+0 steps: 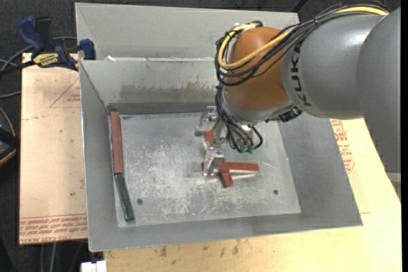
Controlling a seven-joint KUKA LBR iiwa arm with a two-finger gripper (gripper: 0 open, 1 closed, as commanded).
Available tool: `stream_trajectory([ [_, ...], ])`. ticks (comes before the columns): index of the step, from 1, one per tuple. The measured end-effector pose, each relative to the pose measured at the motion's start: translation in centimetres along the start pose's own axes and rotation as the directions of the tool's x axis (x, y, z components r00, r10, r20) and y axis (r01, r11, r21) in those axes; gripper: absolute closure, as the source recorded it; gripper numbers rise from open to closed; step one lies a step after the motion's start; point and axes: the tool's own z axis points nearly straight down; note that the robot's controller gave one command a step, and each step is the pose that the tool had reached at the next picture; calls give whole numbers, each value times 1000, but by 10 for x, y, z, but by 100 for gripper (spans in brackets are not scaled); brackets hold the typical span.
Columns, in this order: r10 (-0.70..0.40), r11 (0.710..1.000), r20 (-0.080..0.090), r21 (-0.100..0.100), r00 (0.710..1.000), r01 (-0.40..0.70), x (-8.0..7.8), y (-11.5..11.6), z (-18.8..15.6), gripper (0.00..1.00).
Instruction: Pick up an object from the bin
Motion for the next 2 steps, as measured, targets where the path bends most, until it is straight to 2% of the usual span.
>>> stream_trajectory([
  [1, 0, 1000, 0, 0, 1000, 0, 0, 0, 0, 0],
  [2, -61, 998, 43, -3, 997, 61, 4, -54, 52, 100],
])
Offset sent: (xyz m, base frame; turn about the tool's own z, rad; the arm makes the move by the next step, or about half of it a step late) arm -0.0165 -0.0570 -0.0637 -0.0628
